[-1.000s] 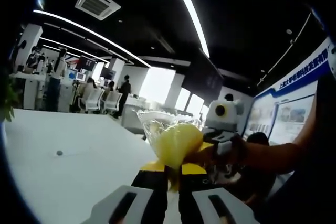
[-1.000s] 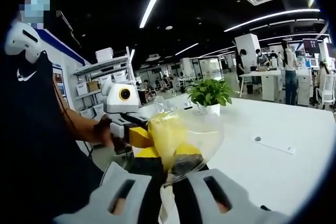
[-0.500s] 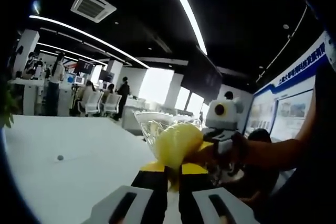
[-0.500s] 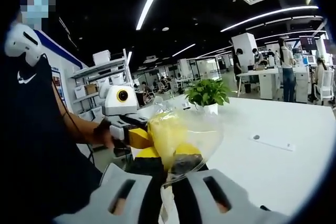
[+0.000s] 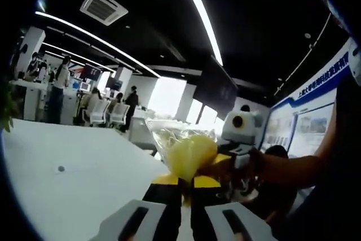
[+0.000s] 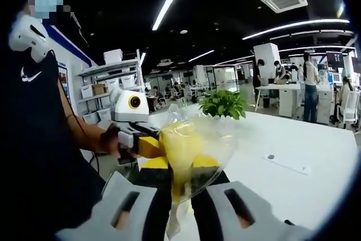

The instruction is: Compare the silicone blocks by pressing each to a similar depth, holding the contact briefly, and releasing to observe deformation and rebound differences across the visible hardness samples.

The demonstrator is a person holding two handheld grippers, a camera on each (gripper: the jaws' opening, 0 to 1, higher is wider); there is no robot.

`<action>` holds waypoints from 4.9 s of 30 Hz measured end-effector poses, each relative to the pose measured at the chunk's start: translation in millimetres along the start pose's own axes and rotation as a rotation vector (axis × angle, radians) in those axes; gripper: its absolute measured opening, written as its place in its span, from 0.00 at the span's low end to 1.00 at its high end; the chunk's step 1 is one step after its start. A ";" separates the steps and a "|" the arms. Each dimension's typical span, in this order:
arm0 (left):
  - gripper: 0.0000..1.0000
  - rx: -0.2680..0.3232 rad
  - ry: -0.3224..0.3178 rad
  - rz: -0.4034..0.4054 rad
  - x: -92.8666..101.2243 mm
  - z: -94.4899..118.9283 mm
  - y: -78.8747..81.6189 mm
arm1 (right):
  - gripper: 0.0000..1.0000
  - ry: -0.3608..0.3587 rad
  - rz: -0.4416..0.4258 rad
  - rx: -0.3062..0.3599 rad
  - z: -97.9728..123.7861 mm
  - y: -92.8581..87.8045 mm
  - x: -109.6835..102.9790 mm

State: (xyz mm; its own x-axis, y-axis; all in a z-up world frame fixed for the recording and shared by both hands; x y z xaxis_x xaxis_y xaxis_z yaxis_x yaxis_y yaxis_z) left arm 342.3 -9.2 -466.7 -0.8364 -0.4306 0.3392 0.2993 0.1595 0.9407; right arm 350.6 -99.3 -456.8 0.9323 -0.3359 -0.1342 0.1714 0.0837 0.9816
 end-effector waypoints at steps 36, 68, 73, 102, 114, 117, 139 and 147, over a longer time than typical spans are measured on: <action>0.00 0.008 -0.014 0.031 0.7 -5.3 17.4 | 0.96 -0.243 -0.066 0.130 37.0 13.3 37.3; 0.01 -0.046 -0.029 0.147 -8.6 -16.7 1.5 | 0.96 -0.563 -0.160 -0.109 123.0 -171.6 33.7; 0.02 -0.051 -0.026 0.179 -11.9 -16.7 -2.0 | 0.96 -0.587 -0.157 -0.134 131.5 -182.6 30.0; 0.01 -0.120 -0.025 0.371 -28.7 -27.7 -38.8 | 0.97 -0.632 -0.222 -0.134 147.6 -199.0 26.4; 0.01 -0.129 0.002 0.490 -40.5 -32.5 -71.2 | 0.97 -0.640 -0.236 -0.140 153.1 -203.2 26.8; 0.01 -0.135 0.009 0.511 -43.7 -33.9 -78.4 | 0.97 -0.639 -0.241 -0.141 151.6 -204.7 26.0; 0.01 -0.182 0.051 0.625 -63.0 -44.2 -131.8 | 0.97 -0.653 -0.268 -0.152 153.2 -212.5 24.7; 0.01 -0.199 0.067 0.658 -69.6 -47.3 -153.9 | 0.97 -0.658 -0.269 -0.155 153.0 -215.9 25.1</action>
State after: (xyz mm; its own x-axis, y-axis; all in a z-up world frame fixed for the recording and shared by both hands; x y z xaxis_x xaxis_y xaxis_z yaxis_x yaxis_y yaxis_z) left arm 376.2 -45.7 -634.8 -0.4239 -0.3550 0.8332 0.8190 0.2426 0.5200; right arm 288.3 -269.3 -651.4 0.4754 -0.8542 -0.2107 0.4561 0.0345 0.8893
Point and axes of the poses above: the point that each gripper's makers call its tool centre point, and the gripper's own axes: z roughly backward along the fingers, x roughly to its right, y roughly out of its top, the point moved 4 cm from there along z, roughly backward along the fingers, and after that the axes turned 1 degree about -y, right-handed, at the moved point
